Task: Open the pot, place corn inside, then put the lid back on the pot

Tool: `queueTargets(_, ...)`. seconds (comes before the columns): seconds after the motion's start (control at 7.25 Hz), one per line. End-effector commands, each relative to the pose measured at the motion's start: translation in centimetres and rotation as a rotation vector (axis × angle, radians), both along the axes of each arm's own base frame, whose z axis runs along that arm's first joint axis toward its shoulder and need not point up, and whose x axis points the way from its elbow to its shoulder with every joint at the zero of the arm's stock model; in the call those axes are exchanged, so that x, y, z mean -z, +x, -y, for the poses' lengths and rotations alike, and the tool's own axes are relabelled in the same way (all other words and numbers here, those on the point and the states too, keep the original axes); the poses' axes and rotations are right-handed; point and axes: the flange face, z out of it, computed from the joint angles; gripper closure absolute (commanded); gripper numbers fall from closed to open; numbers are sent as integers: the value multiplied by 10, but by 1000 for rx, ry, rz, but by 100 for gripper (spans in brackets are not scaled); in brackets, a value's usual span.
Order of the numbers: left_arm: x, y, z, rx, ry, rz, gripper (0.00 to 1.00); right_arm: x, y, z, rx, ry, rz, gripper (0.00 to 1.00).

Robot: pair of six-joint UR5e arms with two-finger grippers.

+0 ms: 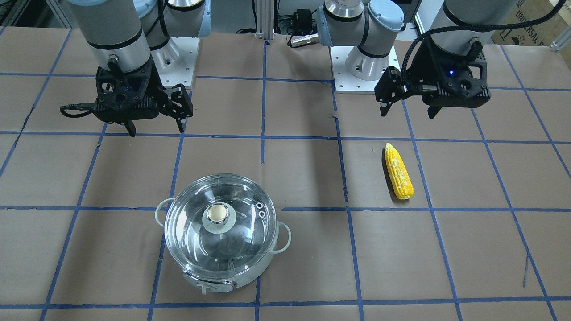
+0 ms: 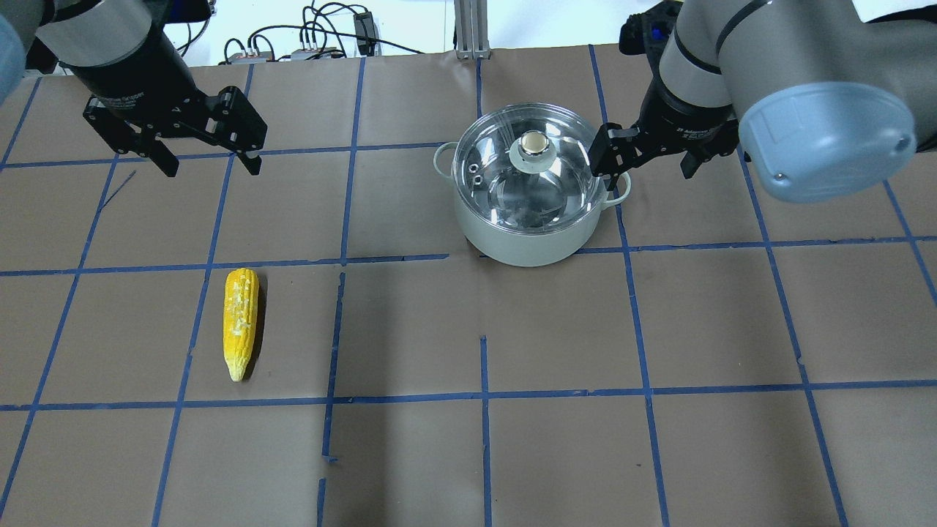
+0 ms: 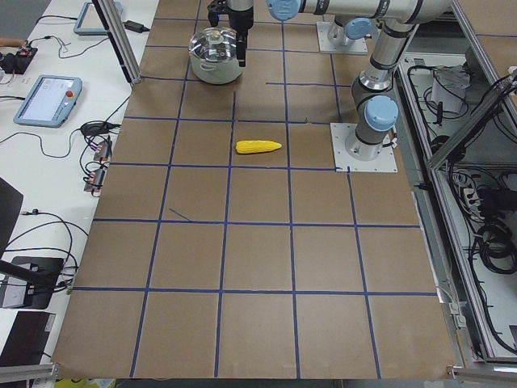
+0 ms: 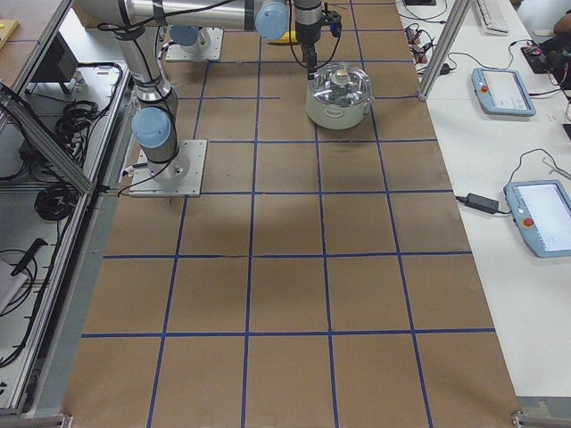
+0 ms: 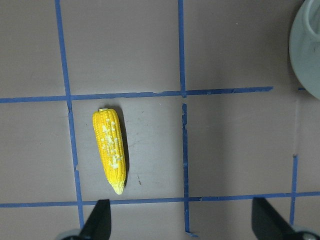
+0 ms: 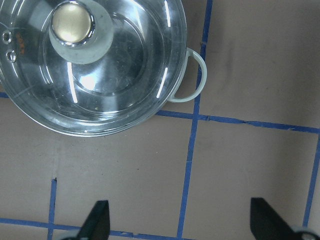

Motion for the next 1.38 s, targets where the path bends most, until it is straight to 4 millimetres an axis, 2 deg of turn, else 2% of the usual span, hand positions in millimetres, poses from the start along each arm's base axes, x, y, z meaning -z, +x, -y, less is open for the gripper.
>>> queueTargets(0.0, 0, -1, 0, 2, -1, 0, 0, 1, 0, 0, -1, 0, 2, 0)
queueTargets(0.55, -1, 0, 0, -12, 19, 2, 0, 2, 1, -1, -1, 3, 8, 0)
queueTargets(0.69, -1, 0, 1, -12, 20, 2, 0, -6, 8, 2, 4, -23, 16, 0)
queueTargets(0.83, 0, -1, 0, -10, 23, 2, 0, 4, 19, 21, 14, -2, 48, 0)
queueTargets(0.97, 0, -1, 0, -10, 22, 2, 0, -6, 43, 55, -4, -27, 52, 0)
queueTargets(1.1, 1, -1, 0, -10, 25, 2, 0, -12, 85, 85, -49, -45, 49, 0)
queueTargets(1.24, 1, -1, -1, -10, 25, 2, 0, 5, 117, 106, -66, -37, 38, 0)
